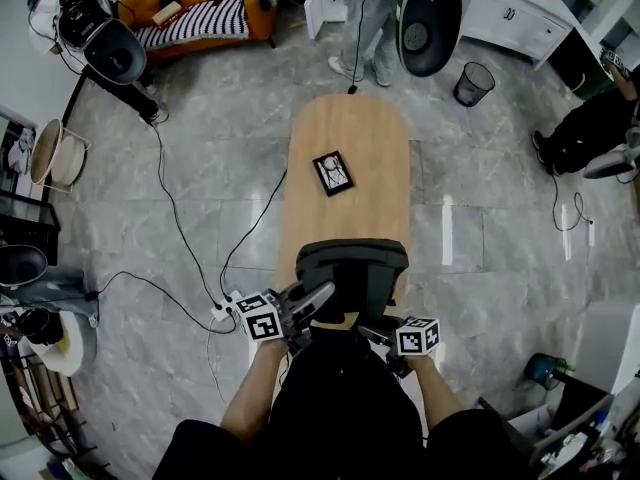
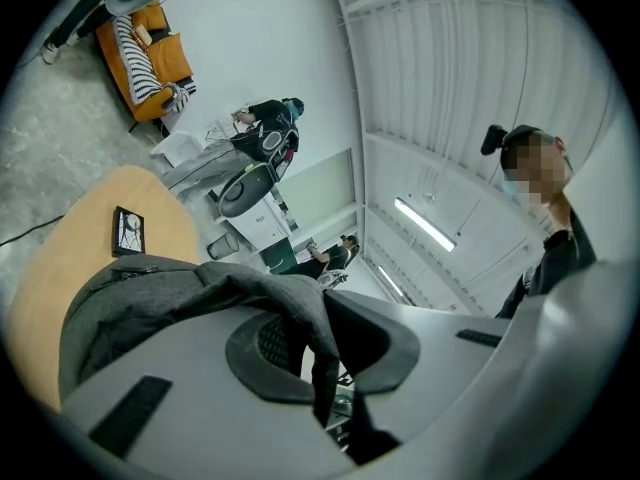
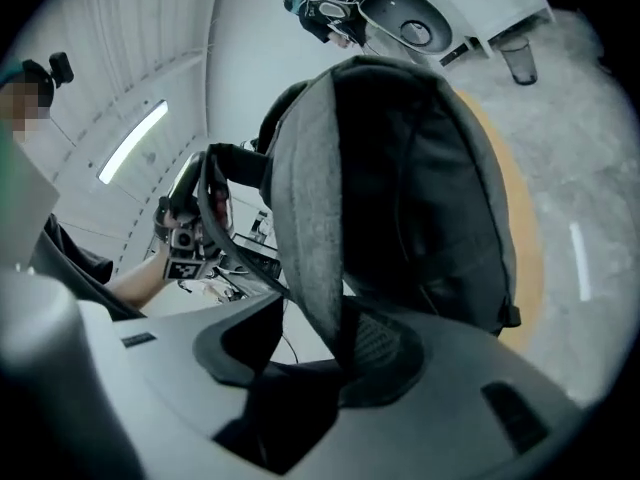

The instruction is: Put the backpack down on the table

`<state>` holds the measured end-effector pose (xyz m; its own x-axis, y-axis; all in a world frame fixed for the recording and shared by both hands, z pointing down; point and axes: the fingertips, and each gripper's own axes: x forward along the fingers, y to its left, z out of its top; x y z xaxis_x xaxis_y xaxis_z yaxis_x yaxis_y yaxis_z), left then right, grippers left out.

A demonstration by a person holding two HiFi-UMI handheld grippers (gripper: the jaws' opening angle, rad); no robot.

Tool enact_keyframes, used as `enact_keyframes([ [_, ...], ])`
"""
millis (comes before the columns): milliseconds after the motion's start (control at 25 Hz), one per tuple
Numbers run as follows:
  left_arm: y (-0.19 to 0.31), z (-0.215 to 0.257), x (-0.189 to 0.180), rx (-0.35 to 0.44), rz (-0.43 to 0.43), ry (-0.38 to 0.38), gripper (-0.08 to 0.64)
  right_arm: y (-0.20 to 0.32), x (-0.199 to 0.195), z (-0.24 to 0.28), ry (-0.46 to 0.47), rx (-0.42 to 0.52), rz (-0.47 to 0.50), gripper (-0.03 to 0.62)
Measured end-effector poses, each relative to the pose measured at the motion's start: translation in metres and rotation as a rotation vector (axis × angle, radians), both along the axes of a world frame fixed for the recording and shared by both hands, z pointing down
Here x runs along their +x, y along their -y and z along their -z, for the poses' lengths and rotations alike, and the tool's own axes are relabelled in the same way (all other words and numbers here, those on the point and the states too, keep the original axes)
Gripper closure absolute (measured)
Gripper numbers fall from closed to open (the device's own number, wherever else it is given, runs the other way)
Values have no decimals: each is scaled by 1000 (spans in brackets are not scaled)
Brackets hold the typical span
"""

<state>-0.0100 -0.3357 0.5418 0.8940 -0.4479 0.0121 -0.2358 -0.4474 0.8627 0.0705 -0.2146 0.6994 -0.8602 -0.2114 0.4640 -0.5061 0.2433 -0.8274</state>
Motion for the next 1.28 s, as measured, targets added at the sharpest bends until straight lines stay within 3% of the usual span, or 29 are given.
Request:
enact_keyframes([
  [240, 3, -33, 9, 0, -77, 37, 518, 36, 0, -17, 24, -33, -1, 522],
  [360, 1, -61, 13, -57, -114, 86, 462, 66, 0, -3, 39, -6, -27, 534],
  [640, 22, -124, 8, -172, -97, 83, 457, 112, -16, 6, 96, -23, -28, 538],
  [880, 2, -178, 17, -241, -189, 251, 460, 145, -1, 8, 136, -15, -121, 538],
  [1080, 13, -204, 13, -318, -103, 239, 489, 154, -6, -1, 152, -32, -42, 521],
  [1200, 14, -218, 19, -321, -128, 275, 502, 146, -11, -22, 70, -34, 60, 450],
  [1280, 14, -227, 19, -335, -125, 289, 505, 144, -12, -39, 11, -35, 83, 436],
])
